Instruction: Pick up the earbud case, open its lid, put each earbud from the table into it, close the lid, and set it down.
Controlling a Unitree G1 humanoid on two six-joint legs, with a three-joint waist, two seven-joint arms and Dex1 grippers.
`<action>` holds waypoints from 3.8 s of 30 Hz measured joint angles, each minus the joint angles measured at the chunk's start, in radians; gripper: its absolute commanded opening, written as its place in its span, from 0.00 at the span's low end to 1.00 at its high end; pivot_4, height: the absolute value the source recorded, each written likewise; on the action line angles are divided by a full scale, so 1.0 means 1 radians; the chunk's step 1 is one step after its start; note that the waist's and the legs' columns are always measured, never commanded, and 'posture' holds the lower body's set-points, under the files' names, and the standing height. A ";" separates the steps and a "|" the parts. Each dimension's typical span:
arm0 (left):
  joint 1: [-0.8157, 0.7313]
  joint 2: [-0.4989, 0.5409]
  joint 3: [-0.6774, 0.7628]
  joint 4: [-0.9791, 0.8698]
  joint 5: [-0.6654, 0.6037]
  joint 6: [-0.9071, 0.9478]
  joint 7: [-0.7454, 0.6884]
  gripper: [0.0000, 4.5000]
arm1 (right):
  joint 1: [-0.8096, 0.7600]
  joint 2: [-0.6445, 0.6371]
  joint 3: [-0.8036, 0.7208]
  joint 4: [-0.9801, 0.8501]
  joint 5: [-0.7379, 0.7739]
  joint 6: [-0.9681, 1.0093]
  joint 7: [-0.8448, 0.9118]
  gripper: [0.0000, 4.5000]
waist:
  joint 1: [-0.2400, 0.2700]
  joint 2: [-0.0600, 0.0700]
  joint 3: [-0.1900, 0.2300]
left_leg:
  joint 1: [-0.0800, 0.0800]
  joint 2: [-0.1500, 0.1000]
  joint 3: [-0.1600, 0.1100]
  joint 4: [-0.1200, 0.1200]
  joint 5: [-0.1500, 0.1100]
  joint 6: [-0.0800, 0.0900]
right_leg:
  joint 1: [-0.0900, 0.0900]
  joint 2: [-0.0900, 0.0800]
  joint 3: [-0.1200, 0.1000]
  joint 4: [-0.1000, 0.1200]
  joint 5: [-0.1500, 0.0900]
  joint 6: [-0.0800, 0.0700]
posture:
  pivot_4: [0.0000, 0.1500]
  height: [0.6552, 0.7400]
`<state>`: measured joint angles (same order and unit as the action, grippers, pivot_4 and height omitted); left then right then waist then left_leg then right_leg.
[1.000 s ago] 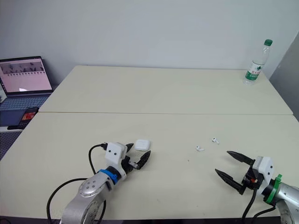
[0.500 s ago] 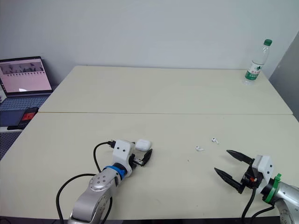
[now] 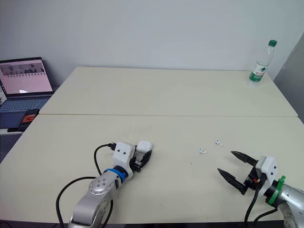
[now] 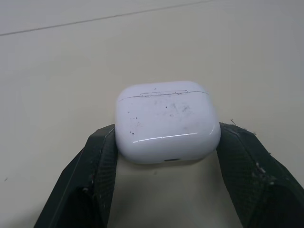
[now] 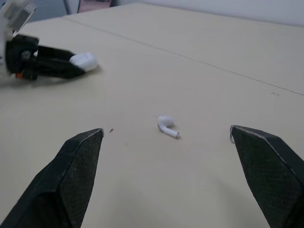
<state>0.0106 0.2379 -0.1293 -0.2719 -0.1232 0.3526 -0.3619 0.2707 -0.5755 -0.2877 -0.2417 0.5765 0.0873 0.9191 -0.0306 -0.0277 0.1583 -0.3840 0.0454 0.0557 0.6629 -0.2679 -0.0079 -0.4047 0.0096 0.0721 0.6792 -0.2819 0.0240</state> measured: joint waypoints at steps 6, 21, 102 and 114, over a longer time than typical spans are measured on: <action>-0.111 -0.016 -0.037 0.050 -0.060 -0.139 -0.153 0.61 | -0.132 -0.002 0.035 -0.178 0.199 0.363 -0.236 1.00 | -0.001 0.000 0.000 | -0.001 0.000 0.001 0.000 0.000 0.000 | 0.000 0.000 0.001 0.000 0.001 0.001 | 1.00 0.95; -0.368 -0.136 -0.103 0.259 -0.048 -0.359 -0.223 0.61 | -0.549 -0.003 0.091 -0.183 0.984 0.921 -0.961 1.00 | -0.002 -0.001 0.001 | -0.011 -0.001 -0.003 0.001 0.000 0.000 | -0.002 0.005 -0.001 -0.003 0.001 0.002 | 1.00 0.95; -0.438 0.154 -0.050 0.067 -0.690 0.478 -0.706 0.21 | -0.476 -0.339 0.175 -0.261 0.616 0.872 -0.115 0.16 | -0.001 -0.001 0.001 | -0.013 -0.001 -0.007 0.002 0.000 0.000 | -0.006 0.005 -0.004 -0.005 0.001 0.003 | 1.00 0.95; -0.438 0.155 -0.048 0.067 -0.690 0.475 -0.724 0.17 | -0.480 -0.320 0.172 -0.262 0.611 0.882 -0.113 0.32 | -0.001 -0.001 0.001 | -0.013 -0.001 -0.007 0.002 0.000 0.000 | -0.006 0.005 -0.004 -0.005 0.001 0.003 | 1.00 0.95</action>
<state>-0.4278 0.3925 -0.1775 -0.2047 -0.8127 0.8275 -1.0860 -0.2093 -0.8952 -0.1158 -0.5034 1.1877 0.9691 0.8061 -0.0314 -0.0290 0.1595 -0.3974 0.0447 0.0486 0.6650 -0.2678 -0.0077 -0.4108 0.0144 0.0679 0.6744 -0.2809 0.0273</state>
